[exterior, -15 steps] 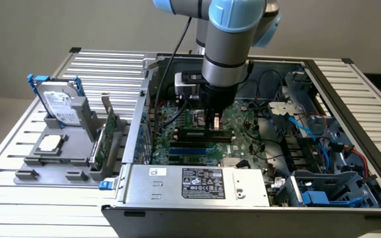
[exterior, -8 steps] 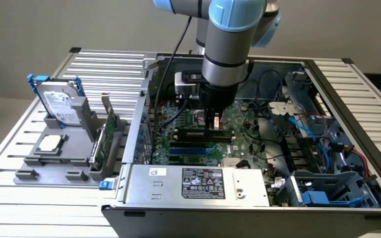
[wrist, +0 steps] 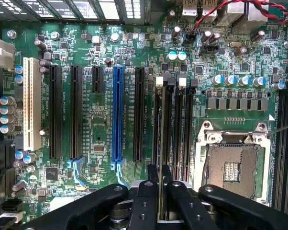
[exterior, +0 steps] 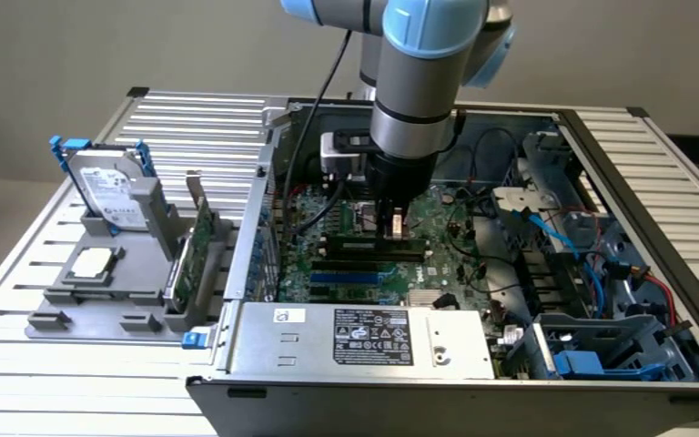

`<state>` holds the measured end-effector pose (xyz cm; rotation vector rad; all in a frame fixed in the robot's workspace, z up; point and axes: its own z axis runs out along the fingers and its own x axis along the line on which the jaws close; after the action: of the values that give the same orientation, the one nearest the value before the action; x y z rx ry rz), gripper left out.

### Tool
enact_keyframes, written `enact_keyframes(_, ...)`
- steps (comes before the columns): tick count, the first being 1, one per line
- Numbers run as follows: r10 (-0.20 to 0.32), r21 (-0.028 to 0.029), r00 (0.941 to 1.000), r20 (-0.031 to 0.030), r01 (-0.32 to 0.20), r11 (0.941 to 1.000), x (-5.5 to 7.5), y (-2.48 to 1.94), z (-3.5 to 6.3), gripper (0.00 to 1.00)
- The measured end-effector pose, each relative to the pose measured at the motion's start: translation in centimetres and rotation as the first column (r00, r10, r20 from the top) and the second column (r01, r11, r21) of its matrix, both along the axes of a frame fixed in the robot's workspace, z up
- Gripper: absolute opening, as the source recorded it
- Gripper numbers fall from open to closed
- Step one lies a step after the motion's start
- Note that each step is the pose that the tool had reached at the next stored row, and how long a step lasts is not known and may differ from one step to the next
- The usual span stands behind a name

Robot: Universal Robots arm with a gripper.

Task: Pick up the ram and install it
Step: 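Insert the ram into the slot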

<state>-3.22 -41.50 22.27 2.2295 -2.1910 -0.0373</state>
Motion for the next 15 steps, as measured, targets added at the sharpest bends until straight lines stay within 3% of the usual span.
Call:
enact_keyframes(5,0.000,-0.0005,1.0000,0.0072,0.000,1.0000,0.00,0.00,-0.05,0.14)
enact_keyframes(15,-0.001,-0.0020,1.0000,0.0079,0.001,1.0000,-0.15,0.00,-0.30,0.14)
